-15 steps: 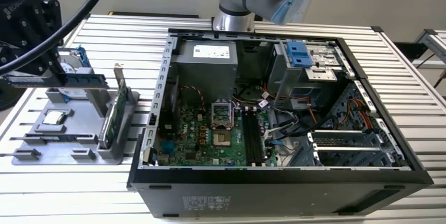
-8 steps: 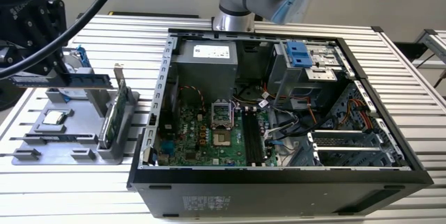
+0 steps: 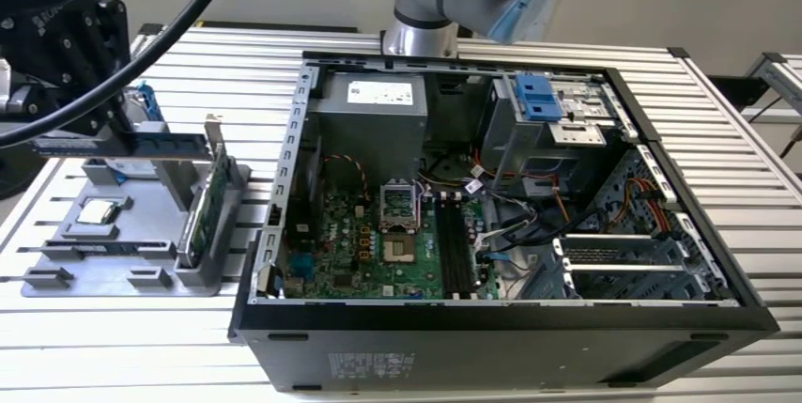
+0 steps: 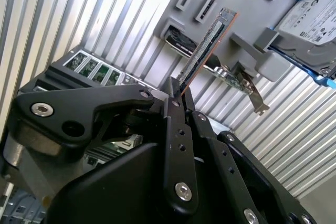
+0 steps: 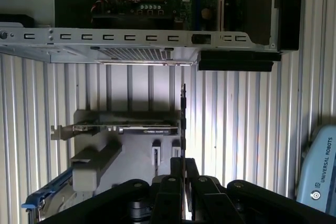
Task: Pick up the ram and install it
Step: 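Pick up the ram and move it above insertion slot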
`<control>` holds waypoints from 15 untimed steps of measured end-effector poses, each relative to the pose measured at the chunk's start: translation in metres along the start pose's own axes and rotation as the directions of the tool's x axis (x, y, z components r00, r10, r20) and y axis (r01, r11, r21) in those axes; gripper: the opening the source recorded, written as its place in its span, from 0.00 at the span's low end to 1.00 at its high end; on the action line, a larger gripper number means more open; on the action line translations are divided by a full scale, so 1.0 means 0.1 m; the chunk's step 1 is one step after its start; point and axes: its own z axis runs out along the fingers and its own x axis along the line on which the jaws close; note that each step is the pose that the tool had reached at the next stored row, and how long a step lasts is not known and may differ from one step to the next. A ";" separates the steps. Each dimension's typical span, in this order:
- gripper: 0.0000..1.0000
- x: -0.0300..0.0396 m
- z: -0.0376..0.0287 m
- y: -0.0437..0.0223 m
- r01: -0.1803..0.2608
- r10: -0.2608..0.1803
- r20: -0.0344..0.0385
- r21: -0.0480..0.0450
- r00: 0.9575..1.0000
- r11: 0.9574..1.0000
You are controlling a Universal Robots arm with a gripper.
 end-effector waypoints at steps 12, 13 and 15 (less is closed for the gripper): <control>0.00 0.001 0.001 0.105 0.000 0.000 0.000 0.001 1.000 1.000; 0.00 0.002 0.001 0.114 0.000 0.000 0.000 0.001 1.000 1.000; 0.00 0.002 0.000 0.131 0.000 0.000 0.000 0.001 1.000 1.000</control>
